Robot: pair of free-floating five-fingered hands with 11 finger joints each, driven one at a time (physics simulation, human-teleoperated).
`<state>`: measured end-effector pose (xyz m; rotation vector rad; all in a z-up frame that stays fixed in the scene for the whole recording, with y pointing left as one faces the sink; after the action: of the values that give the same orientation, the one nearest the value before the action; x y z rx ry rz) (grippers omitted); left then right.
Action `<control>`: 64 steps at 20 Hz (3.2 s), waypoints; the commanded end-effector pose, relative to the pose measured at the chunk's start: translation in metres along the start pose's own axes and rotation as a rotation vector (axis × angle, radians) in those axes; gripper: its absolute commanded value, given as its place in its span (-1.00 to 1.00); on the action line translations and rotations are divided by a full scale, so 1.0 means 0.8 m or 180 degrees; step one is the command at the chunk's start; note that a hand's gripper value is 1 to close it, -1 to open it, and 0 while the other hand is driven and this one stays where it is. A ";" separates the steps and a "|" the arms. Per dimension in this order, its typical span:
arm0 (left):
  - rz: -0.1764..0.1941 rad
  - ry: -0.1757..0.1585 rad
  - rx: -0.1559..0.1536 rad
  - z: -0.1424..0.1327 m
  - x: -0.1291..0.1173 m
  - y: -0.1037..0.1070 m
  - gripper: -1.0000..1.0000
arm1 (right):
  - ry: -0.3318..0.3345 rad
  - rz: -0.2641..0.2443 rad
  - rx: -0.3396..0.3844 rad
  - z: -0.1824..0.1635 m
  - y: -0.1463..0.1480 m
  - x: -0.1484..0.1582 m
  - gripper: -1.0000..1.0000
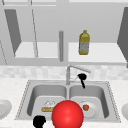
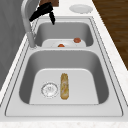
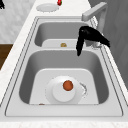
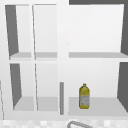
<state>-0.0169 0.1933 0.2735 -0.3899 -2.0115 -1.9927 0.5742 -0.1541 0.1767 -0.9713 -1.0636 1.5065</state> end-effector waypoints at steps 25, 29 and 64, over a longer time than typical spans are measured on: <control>0.0000 0.0000 0.0000 0.000 0.000 0.000 0.00 | -0.0634 -0.0385 0.0629 -0.080 -0.017 0.008 -1.00; 0.0000 0.0000 0.0000 0.000 0.000 0.000 0.00 | -0.0639 -0.0411 0.0696 -0.108 0.000 0.014 -1.00; 0.0000 0.0000 0.0000 0.000 0.000 0.000 0.00 | -0.0351 -0.0625 0.1549 -0.188 -0.011 0.015 1.00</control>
<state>-0.0169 0.1933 0.2735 -0.3899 -2.0115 -1.9927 0.7096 -0.1316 0.1350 -0.4362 -0.7778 1.6415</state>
